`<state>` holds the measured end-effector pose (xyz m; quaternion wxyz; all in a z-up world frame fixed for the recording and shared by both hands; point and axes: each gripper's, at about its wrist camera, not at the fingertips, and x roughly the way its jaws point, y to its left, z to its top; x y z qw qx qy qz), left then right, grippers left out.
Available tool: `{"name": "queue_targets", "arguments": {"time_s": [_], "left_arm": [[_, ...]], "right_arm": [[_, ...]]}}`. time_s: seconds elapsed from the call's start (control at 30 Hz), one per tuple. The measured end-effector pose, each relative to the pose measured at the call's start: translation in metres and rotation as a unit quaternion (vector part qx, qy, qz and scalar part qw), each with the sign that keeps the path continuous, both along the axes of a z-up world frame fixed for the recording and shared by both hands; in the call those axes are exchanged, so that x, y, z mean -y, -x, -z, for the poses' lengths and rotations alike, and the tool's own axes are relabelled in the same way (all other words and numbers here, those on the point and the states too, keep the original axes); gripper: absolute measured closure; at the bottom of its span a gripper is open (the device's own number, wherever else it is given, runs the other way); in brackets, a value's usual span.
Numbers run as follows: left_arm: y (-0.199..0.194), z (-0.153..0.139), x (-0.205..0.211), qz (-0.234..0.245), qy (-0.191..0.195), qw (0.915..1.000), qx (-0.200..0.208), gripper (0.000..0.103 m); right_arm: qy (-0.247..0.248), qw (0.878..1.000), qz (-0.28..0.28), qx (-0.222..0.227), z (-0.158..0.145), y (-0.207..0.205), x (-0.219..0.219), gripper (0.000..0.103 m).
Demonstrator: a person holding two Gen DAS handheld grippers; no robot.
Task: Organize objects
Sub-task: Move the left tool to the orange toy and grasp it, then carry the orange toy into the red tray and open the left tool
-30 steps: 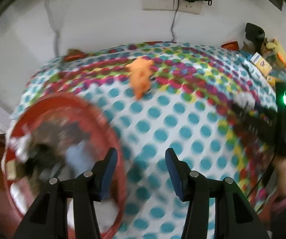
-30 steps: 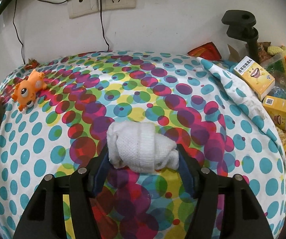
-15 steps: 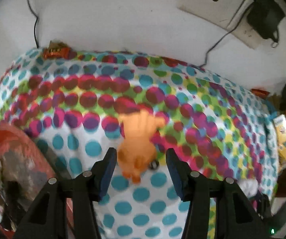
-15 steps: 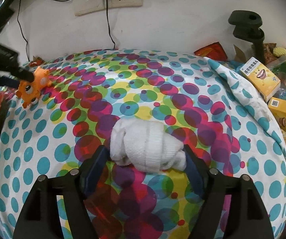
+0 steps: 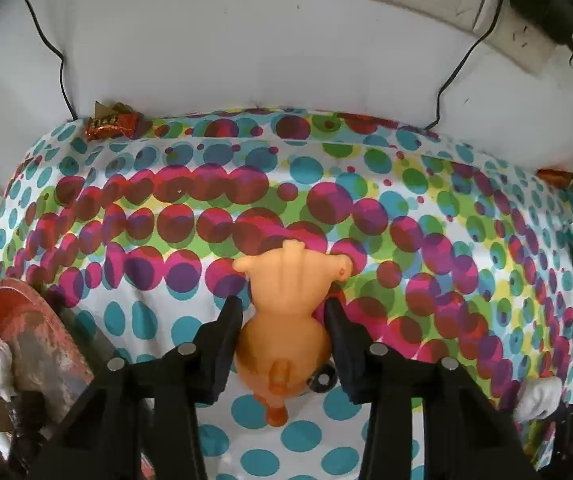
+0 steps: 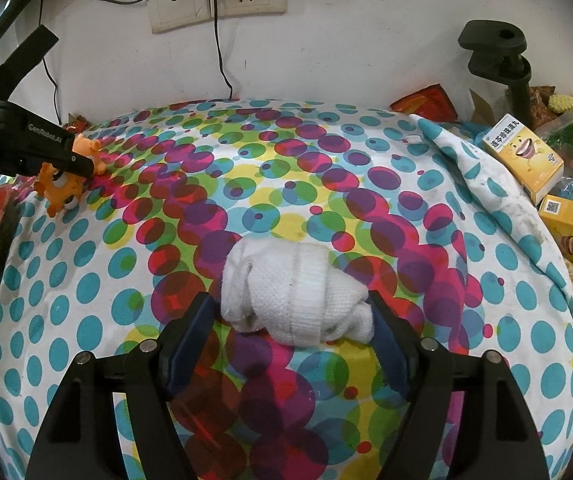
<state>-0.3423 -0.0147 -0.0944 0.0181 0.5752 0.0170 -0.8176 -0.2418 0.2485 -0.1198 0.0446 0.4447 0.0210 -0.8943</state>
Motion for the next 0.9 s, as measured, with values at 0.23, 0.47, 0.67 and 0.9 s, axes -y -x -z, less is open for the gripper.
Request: {"name": "queue_targets", "arguments": {"time_s": [0.23,0.47,0.67,0.9], "left_arm": [[-0.017,-0.006,-0.002,0.006,0.018,0.9998,-0.009,0.062],[-0.051,-0.014,-0.012,0.025,0.034,0.999,-0.019,0.062],[-0.079,-0.022,-0.027,0.039,0.043,0.998,-0.026,0.062],[-0.114,-0.032,-0.037,0.059,0.053,0.9961,-0.039,0.062]], "right_arm": [[0.0,1.0,0.0,-0.002,0.001,0.0,0.0,0.028],[0.001,1.0,0.0,-0.004,0.003,-0.001,0.0,0.028],[0.0,1.0,0.0,-0.004,0.004,-0.002,0.0,0.028],[0.0,1.0,0.001,-0.004,0.004,-0.002,0.001,0.029]]}}
